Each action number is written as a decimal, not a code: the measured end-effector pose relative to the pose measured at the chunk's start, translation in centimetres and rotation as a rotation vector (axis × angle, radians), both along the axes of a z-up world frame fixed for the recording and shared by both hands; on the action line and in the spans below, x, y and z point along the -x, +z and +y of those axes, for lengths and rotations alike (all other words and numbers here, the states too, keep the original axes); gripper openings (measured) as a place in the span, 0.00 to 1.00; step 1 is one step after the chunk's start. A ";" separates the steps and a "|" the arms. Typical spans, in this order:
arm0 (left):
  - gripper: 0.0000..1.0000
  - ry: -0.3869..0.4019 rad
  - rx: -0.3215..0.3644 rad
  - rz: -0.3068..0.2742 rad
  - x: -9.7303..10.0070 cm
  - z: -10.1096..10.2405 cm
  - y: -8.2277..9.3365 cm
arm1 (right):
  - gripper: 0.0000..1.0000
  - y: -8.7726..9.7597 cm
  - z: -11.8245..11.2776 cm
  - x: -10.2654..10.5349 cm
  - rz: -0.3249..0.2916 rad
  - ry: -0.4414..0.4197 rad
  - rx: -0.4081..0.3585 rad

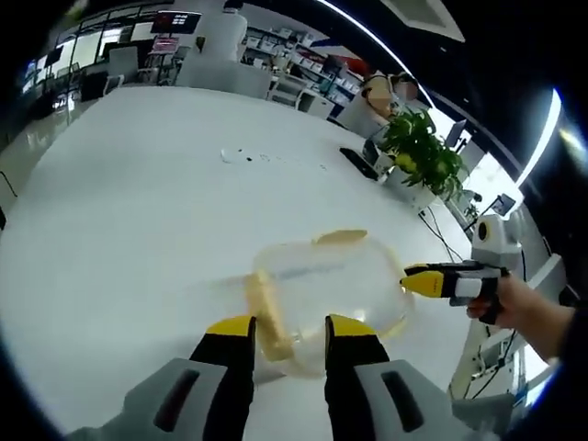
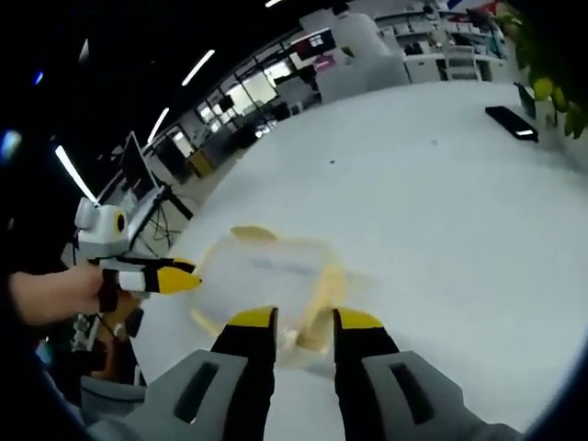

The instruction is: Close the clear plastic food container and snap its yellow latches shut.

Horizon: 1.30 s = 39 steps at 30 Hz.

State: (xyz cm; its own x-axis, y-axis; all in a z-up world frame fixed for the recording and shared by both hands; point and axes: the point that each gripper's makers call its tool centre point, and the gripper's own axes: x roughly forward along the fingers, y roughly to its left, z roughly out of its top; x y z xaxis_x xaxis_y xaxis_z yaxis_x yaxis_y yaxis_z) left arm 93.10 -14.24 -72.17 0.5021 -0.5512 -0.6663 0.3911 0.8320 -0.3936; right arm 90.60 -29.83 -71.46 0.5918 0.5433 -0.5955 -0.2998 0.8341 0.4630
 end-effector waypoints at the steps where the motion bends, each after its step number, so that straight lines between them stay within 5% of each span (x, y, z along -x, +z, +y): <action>1: 0.22 0.006 0.003 0.002 0.0 0.0 0.0 | 0.21 0.0 0.0 0.0 -0.002 -0.002 -0.003; 25: 0.13 0.076 0.037 0.127 0.5 0.0 0.0 | 0.17 -0.3 0.4 0.1 0.055 -0.056 -0.038; 34: 0.10 0.075 0.023 0.138 -0.9 0.1 -2.4 | 0.15 -0.3 0.6 0.8 0.083 -0.053 -0.029; 39: 0.11 0.080 0.026 0.124 -1.5 0.1 -2.2 | 0.16 -0.2 0.6 0.8 0.064 -0.064 -0.038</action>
State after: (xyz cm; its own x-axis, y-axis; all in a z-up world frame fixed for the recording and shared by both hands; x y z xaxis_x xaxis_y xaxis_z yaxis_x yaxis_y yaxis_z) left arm 94.64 -14.16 -74.36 0.4601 -0.5304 -0.7121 0.2708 0.8476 -0.4563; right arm 89.80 -29.22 -71.63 0.5874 0.5283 -0.6131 -0.2150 0.8322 0.5111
